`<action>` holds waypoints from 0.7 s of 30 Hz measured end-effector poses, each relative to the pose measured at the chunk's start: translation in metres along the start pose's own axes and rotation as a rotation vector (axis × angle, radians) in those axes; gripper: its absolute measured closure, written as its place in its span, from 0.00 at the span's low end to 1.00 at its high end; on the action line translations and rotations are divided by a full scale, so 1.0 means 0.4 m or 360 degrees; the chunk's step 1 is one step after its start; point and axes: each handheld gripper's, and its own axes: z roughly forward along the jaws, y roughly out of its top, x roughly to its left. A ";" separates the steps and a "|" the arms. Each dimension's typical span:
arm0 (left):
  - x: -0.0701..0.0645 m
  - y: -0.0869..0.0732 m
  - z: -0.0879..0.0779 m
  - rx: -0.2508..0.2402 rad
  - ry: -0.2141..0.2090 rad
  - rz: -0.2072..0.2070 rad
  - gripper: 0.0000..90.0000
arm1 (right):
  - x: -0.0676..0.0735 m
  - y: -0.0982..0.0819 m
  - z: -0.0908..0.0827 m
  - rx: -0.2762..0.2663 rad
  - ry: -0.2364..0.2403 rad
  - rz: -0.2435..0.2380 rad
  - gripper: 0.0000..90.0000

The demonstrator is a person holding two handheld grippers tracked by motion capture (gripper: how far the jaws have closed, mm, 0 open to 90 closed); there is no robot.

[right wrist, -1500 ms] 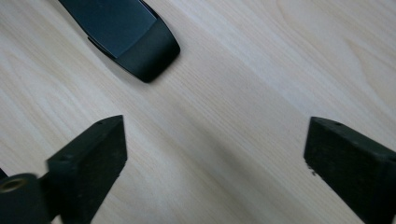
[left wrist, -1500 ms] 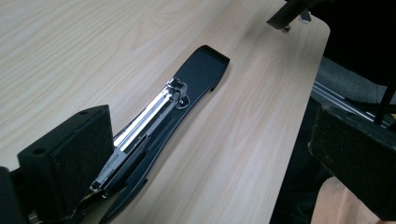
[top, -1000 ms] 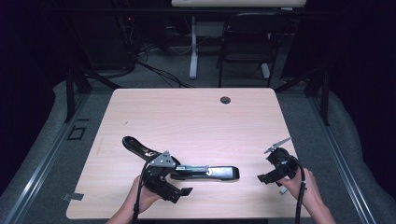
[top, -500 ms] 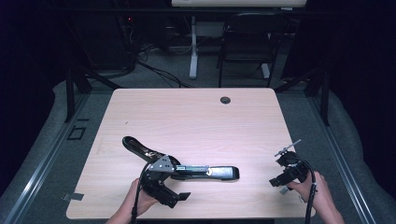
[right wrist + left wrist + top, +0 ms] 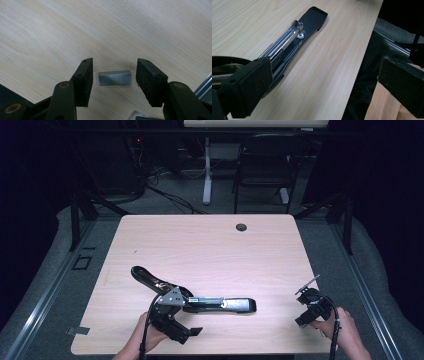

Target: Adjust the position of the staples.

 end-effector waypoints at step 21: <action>0.005 -0.007 0.003 0.0031 -0.0018 0.0012 0.00 | 0.002 0.002 0.012 -0.0058 0.0060 0.0124 0.63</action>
